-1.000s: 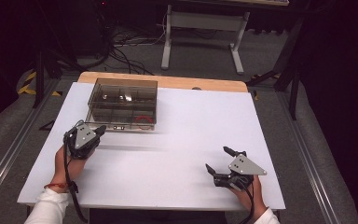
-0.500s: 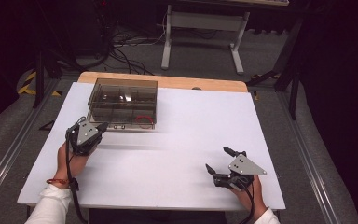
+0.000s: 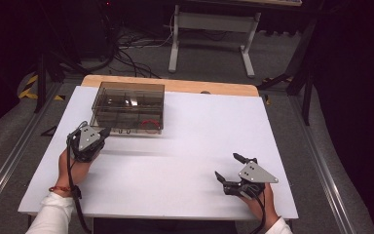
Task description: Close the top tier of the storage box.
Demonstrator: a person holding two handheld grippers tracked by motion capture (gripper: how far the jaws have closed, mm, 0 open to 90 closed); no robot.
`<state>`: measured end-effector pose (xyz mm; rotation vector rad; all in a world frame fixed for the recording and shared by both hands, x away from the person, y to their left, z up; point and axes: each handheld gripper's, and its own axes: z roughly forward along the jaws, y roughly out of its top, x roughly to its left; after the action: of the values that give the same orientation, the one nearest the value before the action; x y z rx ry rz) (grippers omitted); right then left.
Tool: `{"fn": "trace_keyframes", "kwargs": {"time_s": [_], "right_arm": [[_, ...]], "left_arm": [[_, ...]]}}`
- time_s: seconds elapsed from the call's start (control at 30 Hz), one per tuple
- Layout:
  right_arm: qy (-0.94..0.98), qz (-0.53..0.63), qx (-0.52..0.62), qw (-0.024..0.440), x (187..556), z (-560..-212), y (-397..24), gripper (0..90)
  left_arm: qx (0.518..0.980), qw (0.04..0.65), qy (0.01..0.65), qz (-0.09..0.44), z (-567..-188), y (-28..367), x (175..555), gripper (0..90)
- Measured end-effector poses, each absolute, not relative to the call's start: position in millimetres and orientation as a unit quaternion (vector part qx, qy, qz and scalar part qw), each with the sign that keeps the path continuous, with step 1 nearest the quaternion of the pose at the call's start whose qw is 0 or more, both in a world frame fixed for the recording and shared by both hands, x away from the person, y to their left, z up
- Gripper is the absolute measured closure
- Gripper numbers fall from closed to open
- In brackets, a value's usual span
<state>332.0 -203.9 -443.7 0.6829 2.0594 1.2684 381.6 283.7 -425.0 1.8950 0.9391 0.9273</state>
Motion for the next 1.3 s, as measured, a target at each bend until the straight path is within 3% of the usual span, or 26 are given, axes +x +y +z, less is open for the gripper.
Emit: {"fn": "trace_keyframes", "kwargs": {"time_s": [1.3], "right_arm": [[0.786,0.474,0.256,0.302,333,-446,-202,15.1]], "left_arm": [[0.75,0.411,0.375,0.357,-429,264,414,89.4]]}}
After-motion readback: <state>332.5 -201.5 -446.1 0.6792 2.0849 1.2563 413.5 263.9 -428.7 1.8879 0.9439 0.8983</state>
